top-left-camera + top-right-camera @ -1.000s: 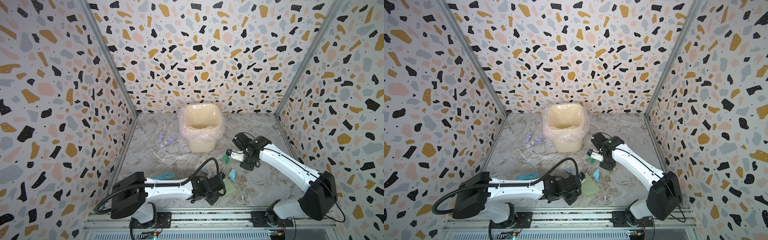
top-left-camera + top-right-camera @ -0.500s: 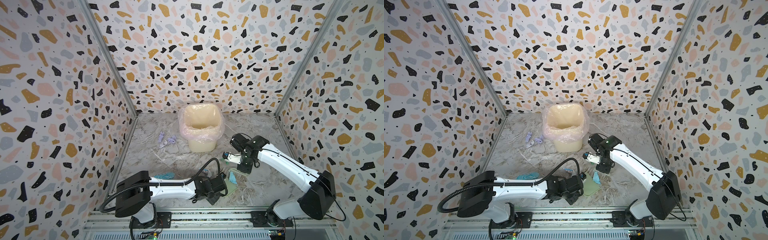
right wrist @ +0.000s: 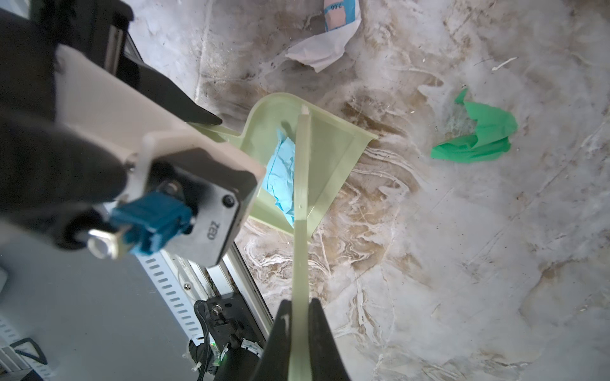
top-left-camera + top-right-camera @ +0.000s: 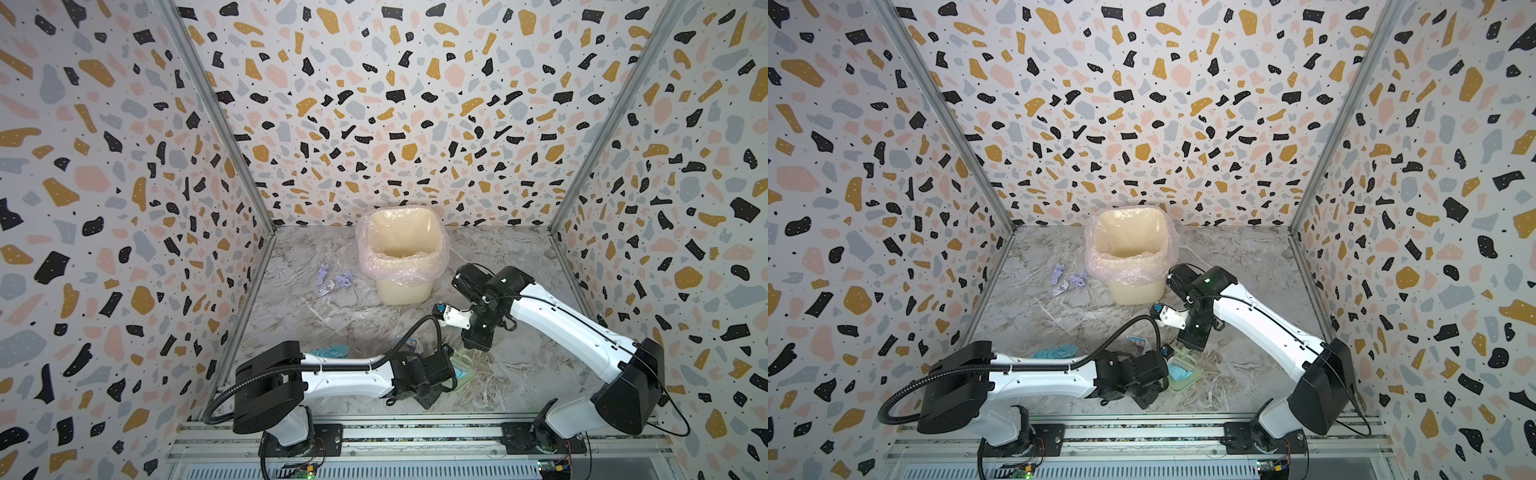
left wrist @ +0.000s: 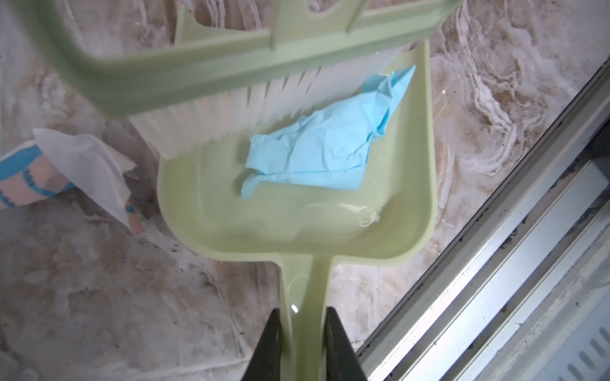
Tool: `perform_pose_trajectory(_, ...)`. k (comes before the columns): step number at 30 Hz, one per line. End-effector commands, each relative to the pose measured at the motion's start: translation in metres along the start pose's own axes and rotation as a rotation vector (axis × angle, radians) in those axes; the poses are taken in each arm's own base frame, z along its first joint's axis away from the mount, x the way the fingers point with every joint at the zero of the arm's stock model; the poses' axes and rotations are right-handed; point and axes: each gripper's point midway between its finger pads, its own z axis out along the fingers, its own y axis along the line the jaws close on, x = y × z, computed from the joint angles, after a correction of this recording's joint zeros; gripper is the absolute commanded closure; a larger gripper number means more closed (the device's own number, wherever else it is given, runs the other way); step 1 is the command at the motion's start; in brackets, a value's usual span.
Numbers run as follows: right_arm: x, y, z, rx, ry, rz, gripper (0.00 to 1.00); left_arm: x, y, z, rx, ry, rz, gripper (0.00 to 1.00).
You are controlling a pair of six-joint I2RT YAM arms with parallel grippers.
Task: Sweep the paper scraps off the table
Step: 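Sweep the light blue paper scrap into the dustpan with the right gripper's brush, then lift the dustpan toward the bin while the right gripper draws the brush back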
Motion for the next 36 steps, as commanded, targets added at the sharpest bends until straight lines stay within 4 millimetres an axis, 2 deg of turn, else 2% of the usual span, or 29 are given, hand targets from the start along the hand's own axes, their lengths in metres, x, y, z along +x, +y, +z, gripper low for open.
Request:
perform_pose_trajectory(1, -0.003, 0.002, -0.014, -0.004, -0.022, 0.034, 1.0, -0.01, -0.005, -0.003, 0.003, -0.029, 0.003, 1.0)
perform_pose_trajectory(8, 0.002, -0.021, -0.034, 0.08, -0.079, 0.102, 1.0, -0.014, -0.005, -0.009, 0.007, -0.06, -0.004, 1.0)
perform_pose_trajectory(12, 0.006, -0.033, -0.052, 0.134, -0.156, 0.143, 1.0, -0.019, -0.004, -0.017, 0.007, -0.086, -0.007, 1.0)
perform_pose_trajectory(17, 0.018, -0.058, -0.077, 0.246, -0.243, 0.244, 1.0, -0.031, -0.004, -0.034, 0.016, -0.149, -0.008, 1.0)
perform_pose_trajectory(22, 0.031, -0.086, -0.101, 0.325, -0.358, 0.387, 1.0, -0.045, 0.001, -0.061, -0.003, -0.222, -0.013, 1.0)
perform_pose_trajectory(25, 0.038, -0.105, -0.106, 0.338, -0.419, 0.51, 1.0, -0.053, 0.004, -0.079, -0.018, -0.253, -0.027, 1.0)
perform_pose_trajectory(29, 0.045, -0.121, -0.104, 0.291, -0.492, 0.638, 1.0, -0.065, 0.008, -0.107, -0.031, -0.304, -0.052, 1.0)
perform_pose_trajectory(36, 0.043, -0.128, -0.095, 0.175, -0.612, 0.746, 1.0, -0.082, 0.022, -0.165, -0.077, -0.403, -0.098, 1.0)
